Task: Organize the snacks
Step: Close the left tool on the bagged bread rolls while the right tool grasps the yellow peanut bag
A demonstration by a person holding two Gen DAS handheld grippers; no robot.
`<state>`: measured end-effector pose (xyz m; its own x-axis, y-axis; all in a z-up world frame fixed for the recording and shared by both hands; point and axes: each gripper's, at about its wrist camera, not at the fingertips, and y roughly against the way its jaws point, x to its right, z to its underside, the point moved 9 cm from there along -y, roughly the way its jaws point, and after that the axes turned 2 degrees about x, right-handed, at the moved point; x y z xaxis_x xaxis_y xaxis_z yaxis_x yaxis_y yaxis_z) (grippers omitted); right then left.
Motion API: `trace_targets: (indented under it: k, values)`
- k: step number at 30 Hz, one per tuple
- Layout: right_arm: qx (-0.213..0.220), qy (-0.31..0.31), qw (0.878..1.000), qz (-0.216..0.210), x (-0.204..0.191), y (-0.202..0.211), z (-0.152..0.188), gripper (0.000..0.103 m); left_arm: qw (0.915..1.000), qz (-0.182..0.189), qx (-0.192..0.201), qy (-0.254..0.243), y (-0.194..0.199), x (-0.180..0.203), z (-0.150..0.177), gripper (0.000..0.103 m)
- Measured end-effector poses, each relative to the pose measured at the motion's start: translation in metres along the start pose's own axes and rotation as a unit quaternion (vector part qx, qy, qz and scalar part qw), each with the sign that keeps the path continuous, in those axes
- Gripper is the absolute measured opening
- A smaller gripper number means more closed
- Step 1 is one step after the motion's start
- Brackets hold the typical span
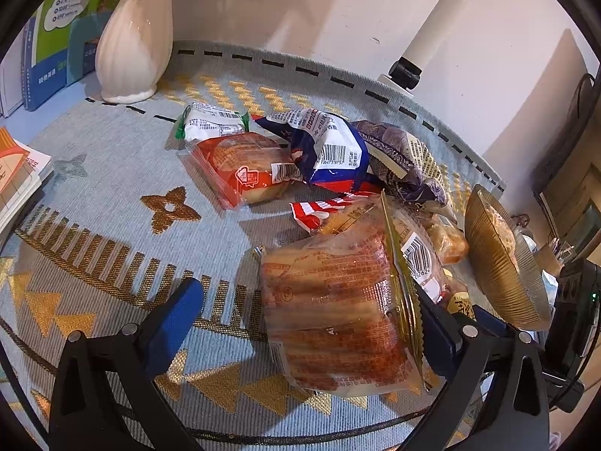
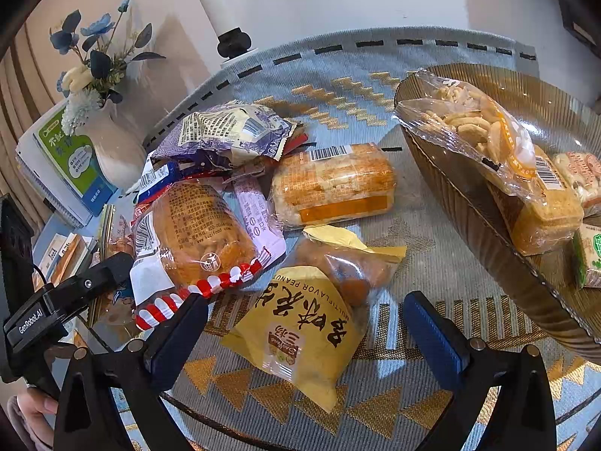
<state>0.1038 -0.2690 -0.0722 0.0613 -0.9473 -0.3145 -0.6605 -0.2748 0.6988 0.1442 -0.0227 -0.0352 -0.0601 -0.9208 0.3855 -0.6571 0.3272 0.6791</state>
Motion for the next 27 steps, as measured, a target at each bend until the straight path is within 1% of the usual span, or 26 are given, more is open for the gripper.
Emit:
trace_targets:
  k: [2, 3, 4, 5, 6, 7, 8, 9, 10, 12, 14, 17, 21, 24, 27]
  values:
    - [0.0, 0.0, 1.0, -0.001, -0.001, -0.005, 0.0, 0.103, 0.9999, 0.001, -0.01, -0.011, -0.001, 0.002, 0.003, 0.103]
    - [0.001, -0.002, 1.0, -0.003, -0.002, -0.006, 0.0, 0.103, 0.9995, 0.003, -0.018, -0.025, -0.002, 0.007, 0.006, 0.102]
    - [0.002, -0.004, 1.0, -0.006, -0.003, -0.006, 0.0, 0.103, 0.999, 0.01, -0.024, -0.036, -0.004, 0.01, 0.01, 0.098]
    - [0.003, -0.006, 1.0, -0.009, -0.003, -0.005, 0.0, 0.103, 0.9978, 0.023, -0.031, -0.053, -0.006, 0.018, 0.015, 0.091]
    - [0.006, -0.008, 1.0, -0.009, -0.003, -0.004, -0.001, 0.096, 0.9962, 0.036, -0.039, -0.07, -0.009, 0.026, 0.022, 0.068]
    - [0.009, -0.008, 1.0, -0.012, -0.005, -0.003, -0.001, 0.085, 0.9953, 0.027, -0.039, -0.084, -0.011, 0.029, 0.027, 0.067]
    - [0.011, -0.008, 1.0, -0.011, -0.004, -0.003, -0.001, 0.058, 0.9942, 0.013, -0.032, -0.102, -0.012, 0.031, 0.029, 0.066]
    - [0.009, -0.01, 1.0, -0.017, -0.005, -0.003, -0.001, 0.057, 0.9933, 0.007, -0.027, -0.112, -0.011, 0.034, 0.03, 0.065]
    - [0.011, -0.014, 1.0, -0.025, -0.005, -0.003, -0.001, 0.057, 0.9936, 0.01, -0.021, -0.111, -0.008, 0.033, 0.029, 0.063]
    - [0.012, -0.022, 0.999, -0.043, -0.005, -0.003, -0.002, 0.056, 0.9953, 0.015, -0.006, -0.095, -0.003, 0.027, 0.026, 0.063]
    - [0.013, -0.028, 0.997, -0.065, -0.006, -0.002, -0.003, 0.054, 0.9964, 0.003, 0.0, -0.085, -0.002, 0.021, 0.023, 0.063]
    - [0.012, -0.033, 0.995, -0.092, -0.009, -0.003, -0.002, 0.054, 0.9968, -0.004, 0.007, -0.079, 0.002, 0.016, 0.021, 0.063]
    - [0.013, -0.046, 0.992, -0.121, -0.01, -0.002, -0.002, 0.053, 0.9969, -0.012, 0.033, -0.071, 0.008, 0.012, 0.016, 0.063]
    - [0.017, -0.068, 0.989, -0.129, -0.005, 0.002, 0.001, 0.052, 0.9967, -0.024, 0.048, -0.061, 0.012, 0.007, 0.011, 0.063]
    - [0.019, -0.081, 0.989, -0.118, 0.0, 0.007, 0.005, 0.052, 0.9973, -0.028, 0.047, -0.049, 0.011, 0.001, 0.01, 0.063]
